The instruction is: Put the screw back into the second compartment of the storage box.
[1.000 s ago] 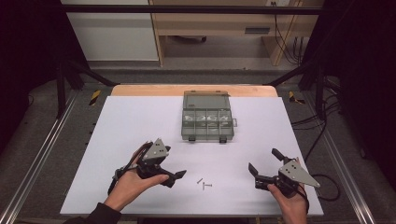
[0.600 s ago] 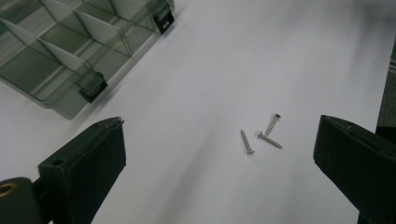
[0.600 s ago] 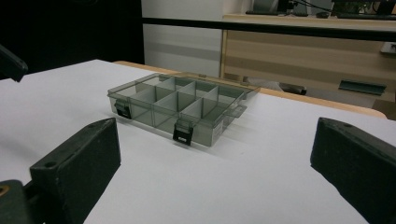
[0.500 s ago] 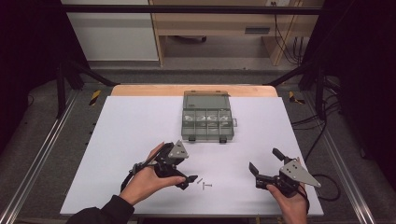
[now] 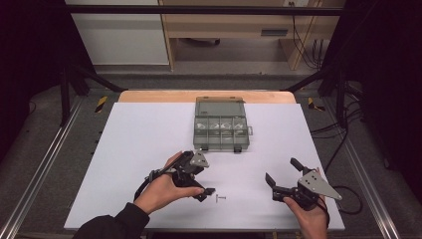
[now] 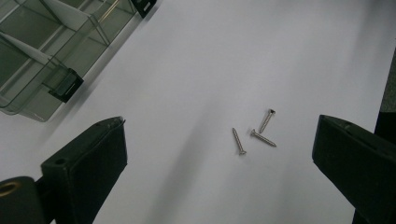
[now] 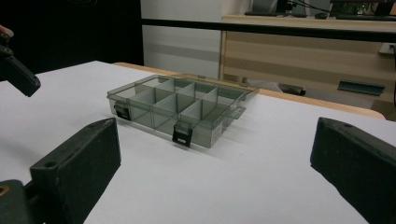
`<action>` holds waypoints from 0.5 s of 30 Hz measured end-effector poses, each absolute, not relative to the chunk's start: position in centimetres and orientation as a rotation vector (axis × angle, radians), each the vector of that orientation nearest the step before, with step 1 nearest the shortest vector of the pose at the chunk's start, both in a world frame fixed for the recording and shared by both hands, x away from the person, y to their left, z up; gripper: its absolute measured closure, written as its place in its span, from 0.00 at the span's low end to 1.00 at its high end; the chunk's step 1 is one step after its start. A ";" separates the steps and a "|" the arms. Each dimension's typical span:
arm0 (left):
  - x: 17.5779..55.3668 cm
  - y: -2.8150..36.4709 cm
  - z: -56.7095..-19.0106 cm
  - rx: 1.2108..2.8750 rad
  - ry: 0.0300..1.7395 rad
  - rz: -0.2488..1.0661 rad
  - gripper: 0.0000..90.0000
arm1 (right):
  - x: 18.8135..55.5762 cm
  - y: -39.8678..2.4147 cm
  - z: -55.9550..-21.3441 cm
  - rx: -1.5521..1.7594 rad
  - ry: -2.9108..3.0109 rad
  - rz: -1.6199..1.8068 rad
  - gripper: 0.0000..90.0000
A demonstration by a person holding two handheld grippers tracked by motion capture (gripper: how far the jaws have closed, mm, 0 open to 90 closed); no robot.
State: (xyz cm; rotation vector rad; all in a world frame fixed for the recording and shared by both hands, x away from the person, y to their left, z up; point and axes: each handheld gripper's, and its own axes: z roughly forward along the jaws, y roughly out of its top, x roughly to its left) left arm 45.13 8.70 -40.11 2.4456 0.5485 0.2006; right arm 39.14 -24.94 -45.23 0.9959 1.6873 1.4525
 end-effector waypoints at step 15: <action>45.3 7.2 -40.3 2.545 0.534 0.188 0.04 | 39.1 -25.0 -45.2 0.993 1.683 1.451 0.02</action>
